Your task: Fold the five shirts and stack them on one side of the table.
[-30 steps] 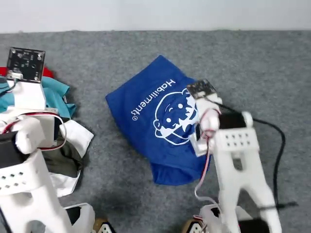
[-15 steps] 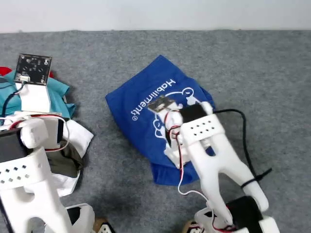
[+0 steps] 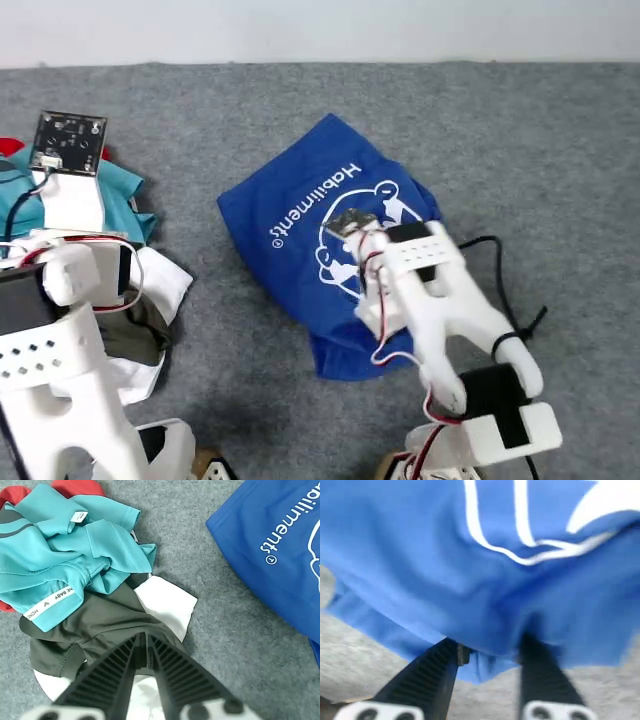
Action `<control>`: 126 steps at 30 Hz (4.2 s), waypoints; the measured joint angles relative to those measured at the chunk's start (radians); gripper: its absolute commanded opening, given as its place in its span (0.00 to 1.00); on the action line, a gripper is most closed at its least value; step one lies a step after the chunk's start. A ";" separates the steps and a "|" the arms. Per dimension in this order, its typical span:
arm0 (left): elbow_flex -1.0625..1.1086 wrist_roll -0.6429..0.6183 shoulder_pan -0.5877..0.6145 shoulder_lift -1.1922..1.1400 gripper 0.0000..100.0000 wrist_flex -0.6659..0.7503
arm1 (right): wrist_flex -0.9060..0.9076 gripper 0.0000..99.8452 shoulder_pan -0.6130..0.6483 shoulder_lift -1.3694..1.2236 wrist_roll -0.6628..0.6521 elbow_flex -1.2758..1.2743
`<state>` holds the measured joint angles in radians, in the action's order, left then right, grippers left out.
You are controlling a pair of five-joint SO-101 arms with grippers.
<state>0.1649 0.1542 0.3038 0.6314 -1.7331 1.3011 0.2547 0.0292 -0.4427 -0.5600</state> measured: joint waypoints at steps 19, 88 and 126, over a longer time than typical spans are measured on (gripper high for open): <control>0.006 -0.003 0.000 0.000 0.01 0.035 | -0.101 0.01 -0.224 -0.127 -0.284 0.503; 0.018 -0.003 0.000 0.002 0.01 0.035 | 0.322 0.14 0.364 0.032 0.032 0.169; 0.097 -0.003 0.000 0.002 0.01 0.035 | -0.008 0.15 0.172 -0.100 -0.057 -0.089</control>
<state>0.2616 0.1511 0.3038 0.6329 -1.6978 1.2935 0.4266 -0.0706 -0.4994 -0.6490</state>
